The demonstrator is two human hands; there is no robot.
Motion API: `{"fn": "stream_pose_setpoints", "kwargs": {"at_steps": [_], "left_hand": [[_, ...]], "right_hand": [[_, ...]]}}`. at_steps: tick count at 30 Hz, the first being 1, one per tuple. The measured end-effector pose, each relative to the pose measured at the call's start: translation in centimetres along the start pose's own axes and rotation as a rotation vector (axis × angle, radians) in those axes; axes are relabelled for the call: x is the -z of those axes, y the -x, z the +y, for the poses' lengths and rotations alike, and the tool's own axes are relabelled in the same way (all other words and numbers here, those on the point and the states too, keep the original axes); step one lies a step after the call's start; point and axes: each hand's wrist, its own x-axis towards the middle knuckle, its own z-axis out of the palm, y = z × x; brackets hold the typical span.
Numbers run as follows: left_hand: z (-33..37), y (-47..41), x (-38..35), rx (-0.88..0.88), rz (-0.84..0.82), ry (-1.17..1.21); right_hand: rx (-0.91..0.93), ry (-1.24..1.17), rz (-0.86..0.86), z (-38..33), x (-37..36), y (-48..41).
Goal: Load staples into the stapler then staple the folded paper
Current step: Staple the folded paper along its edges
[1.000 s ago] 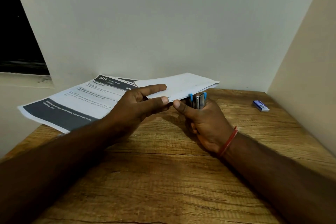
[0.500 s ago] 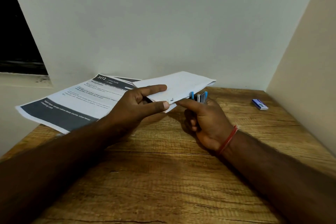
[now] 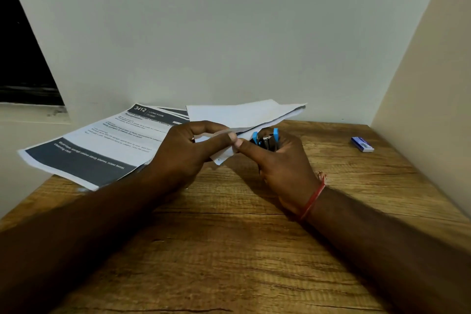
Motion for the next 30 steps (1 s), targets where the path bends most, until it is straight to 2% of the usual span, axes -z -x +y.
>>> {"fn": "stream_pose_setpoints", "kwargs": {"at_steps": [3,7,10,21,26,30], "left_hand": [[0.0,-0.1,-0.1,0.006,0.022,0.013],[0.1,-0.2,-0.4,0.148,0.004,0.290],[0.0,-0.2,-0.5,0.178,-0.027,0.394],[-0.6,-0.1,-0.5,0.129,-0.020,0.349],[0.4,-0.3,-0.5,0.148,0.028,0.518],[0.1,-0.5,0.2,0.073,0.080,0.312]], "right_hand": [[-0.027,0.015,0.001,0.0,-0.1,0.1],[-0.111,0.004,0.002,0.0,0.0,-0.3],[-0.177,0.021,-0.005,0.4,0.1,-0.6],[-0.237,-0.025,0.025,1.2,0.9,-1.0],[-0.193,-0.091,0.048,1.2,1.2,-1.2],[-0.189,-0.012,0.054,1.1,1.5,-1.5]]}}
